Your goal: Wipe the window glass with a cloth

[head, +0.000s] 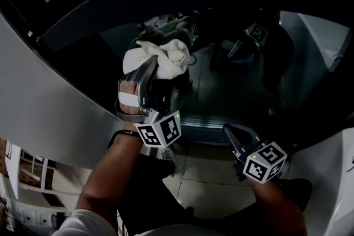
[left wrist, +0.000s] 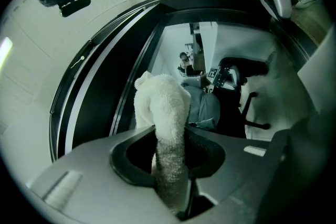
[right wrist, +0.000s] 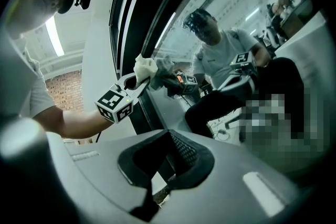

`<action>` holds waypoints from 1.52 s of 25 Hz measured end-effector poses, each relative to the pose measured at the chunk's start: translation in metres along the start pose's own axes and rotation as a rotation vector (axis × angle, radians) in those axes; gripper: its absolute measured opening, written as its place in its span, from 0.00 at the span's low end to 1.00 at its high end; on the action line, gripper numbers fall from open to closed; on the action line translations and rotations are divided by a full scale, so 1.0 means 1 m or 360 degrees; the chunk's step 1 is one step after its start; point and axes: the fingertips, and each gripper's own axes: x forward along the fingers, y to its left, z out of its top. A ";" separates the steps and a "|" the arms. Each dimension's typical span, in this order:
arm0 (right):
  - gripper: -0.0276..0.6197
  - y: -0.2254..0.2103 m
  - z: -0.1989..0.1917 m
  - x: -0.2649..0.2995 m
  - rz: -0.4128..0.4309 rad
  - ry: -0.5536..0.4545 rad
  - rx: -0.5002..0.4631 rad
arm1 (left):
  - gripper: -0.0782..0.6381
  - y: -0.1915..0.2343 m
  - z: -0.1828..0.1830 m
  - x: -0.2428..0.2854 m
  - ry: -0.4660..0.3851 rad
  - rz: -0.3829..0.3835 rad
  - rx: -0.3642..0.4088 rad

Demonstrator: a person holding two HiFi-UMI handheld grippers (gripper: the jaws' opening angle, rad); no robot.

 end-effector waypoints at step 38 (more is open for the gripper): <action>0.04 -0.003 -0.012 0.003 -0.0023 0.0082 -0.0011 | 0.29 -0.072 -0.007 -0.026 -0.0018 -0.0185 0.0016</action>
